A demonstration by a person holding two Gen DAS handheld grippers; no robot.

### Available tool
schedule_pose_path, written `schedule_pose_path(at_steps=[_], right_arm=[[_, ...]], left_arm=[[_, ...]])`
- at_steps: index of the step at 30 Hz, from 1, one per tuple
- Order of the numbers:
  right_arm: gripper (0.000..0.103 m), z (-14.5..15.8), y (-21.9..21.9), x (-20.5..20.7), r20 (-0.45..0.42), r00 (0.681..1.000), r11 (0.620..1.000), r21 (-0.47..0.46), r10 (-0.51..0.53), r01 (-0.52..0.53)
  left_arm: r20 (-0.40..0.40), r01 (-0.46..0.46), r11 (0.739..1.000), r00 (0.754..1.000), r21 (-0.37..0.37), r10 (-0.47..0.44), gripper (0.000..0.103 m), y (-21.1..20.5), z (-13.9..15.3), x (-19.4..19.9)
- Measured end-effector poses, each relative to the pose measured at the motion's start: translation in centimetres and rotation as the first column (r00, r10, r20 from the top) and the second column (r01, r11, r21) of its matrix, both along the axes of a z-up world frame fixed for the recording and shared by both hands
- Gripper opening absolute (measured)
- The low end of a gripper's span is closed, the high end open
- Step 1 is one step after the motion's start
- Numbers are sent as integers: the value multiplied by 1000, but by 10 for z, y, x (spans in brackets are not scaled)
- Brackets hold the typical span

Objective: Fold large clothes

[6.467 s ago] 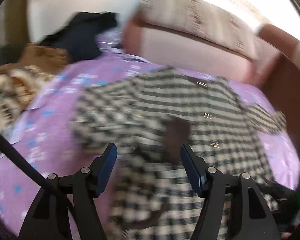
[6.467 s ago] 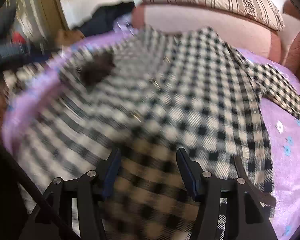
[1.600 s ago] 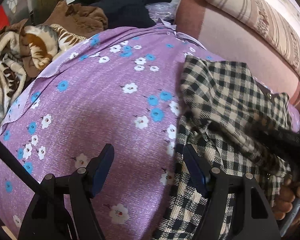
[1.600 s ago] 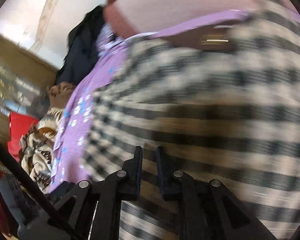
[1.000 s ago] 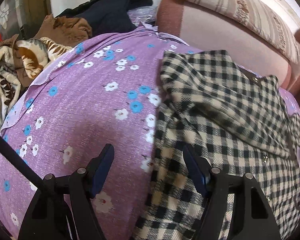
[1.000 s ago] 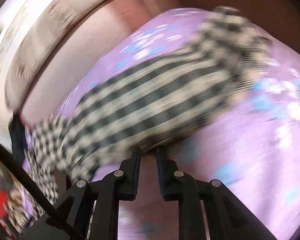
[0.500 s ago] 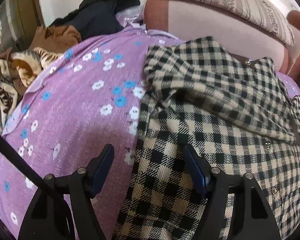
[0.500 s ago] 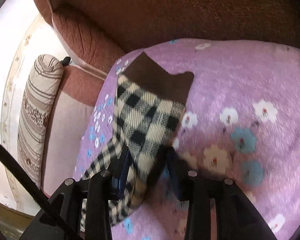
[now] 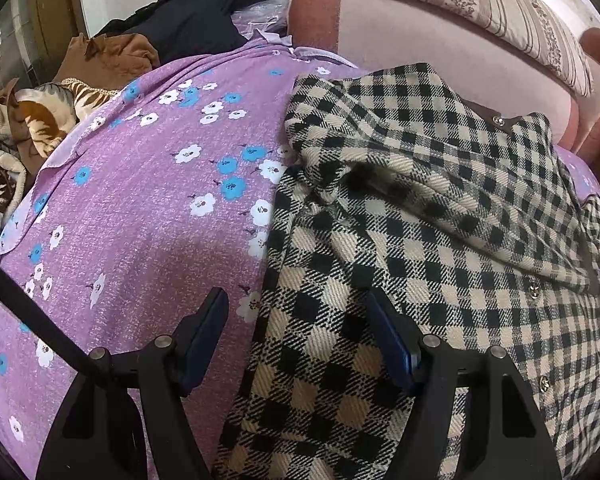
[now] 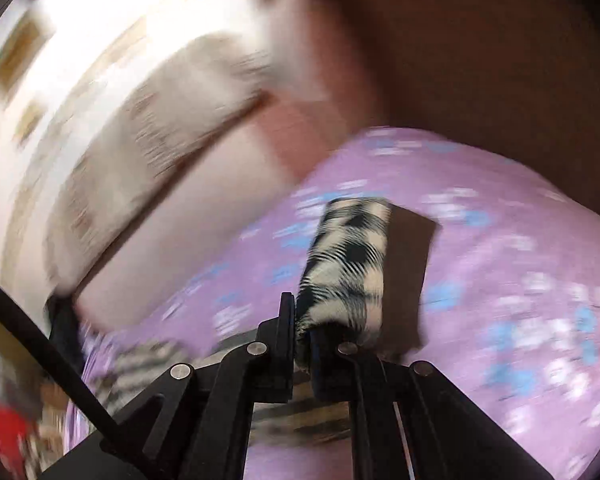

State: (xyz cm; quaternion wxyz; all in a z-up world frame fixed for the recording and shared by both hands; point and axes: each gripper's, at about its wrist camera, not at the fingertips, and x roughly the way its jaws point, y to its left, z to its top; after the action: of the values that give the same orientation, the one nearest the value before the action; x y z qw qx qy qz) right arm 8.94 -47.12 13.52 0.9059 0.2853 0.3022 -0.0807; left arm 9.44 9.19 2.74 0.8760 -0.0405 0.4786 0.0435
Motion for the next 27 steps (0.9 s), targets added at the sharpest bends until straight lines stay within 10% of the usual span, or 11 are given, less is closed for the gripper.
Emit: schedule_pose_path(at_steps=[5,9,13,16,20,27], right_arm=[[7,-1,124,27,-32,936,934,-61,351,-352],[8,-41,222,33,-139,761,767,-14,634,-641],[45,-71,274,21,-242,651,668,-13,719,-744],[50,-67,285,-1,-265,603,626,4,753,-780],[53,-46,269,-25,-234,613,644,79,754,-761],[57,-15,208,-52,-155,786,797,14,598,-603]], left_arm=[[6,-6,999,1000,-32,6,70,2,4,-2],[25,-7,998,1000,-58,8,70,3,10,-3],[67,20,995,998,-101,-13,70,-1,25,-5],[93,72,986,994,-149,-59,72,-11,39,-8],[116,127,971,988,-205,-105,79,-31,54,-8],[92,232,938,972,-257,-215,82,-97,55,10]])
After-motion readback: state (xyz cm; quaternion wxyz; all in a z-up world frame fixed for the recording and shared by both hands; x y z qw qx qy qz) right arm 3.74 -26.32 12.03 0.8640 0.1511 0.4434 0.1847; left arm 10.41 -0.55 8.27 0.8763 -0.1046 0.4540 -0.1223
